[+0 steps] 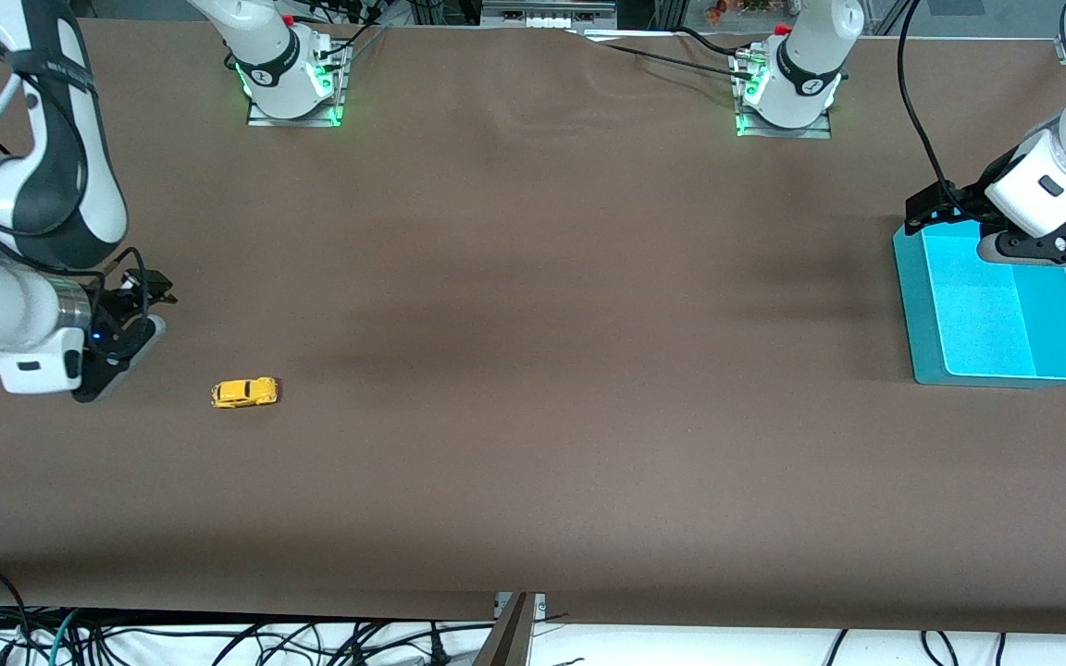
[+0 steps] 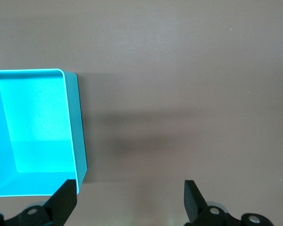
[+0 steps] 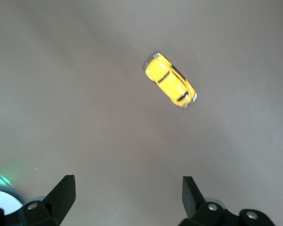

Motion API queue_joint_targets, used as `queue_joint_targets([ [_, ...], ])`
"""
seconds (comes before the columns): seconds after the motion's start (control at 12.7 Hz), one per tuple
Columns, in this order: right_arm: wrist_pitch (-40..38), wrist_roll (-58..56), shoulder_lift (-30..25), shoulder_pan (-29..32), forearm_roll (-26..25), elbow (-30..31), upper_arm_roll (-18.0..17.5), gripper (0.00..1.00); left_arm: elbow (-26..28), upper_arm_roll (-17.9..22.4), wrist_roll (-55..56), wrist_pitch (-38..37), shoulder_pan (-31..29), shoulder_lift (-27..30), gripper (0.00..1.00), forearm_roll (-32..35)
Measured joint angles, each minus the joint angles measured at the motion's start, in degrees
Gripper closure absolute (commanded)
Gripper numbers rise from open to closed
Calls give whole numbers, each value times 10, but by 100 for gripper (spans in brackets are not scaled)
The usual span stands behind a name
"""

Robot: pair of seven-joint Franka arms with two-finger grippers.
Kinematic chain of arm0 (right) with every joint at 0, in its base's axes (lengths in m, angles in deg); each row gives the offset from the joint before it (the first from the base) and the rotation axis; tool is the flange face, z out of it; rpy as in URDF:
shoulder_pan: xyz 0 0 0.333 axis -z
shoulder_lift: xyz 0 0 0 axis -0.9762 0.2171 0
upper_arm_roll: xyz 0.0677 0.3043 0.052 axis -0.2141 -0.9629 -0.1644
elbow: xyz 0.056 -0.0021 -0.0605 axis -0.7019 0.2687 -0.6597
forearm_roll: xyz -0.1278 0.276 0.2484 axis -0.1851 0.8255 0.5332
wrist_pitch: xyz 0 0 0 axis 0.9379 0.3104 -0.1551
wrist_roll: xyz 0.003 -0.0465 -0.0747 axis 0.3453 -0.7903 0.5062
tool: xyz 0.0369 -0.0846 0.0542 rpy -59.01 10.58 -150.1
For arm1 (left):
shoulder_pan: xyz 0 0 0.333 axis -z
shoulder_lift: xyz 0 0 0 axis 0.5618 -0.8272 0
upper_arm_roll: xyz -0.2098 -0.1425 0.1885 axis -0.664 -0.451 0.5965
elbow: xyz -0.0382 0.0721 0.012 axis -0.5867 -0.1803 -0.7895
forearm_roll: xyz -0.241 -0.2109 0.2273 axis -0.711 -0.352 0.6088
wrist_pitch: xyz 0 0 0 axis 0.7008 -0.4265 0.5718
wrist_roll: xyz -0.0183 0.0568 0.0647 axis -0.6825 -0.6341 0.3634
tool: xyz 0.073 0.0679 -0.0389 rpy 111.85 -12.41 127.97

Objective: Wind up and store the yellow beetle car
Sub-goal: 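Move the right gripper over the yellow beetle car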

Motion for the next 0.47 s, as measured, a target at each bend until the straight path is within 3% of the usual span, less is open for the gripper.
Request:
queue_joint_targets([
  [0.47, 218, -235, 38, -3, 0, 96, -1, 0, 0, 0, 0, 0, 0, 0, 0, 0],
])
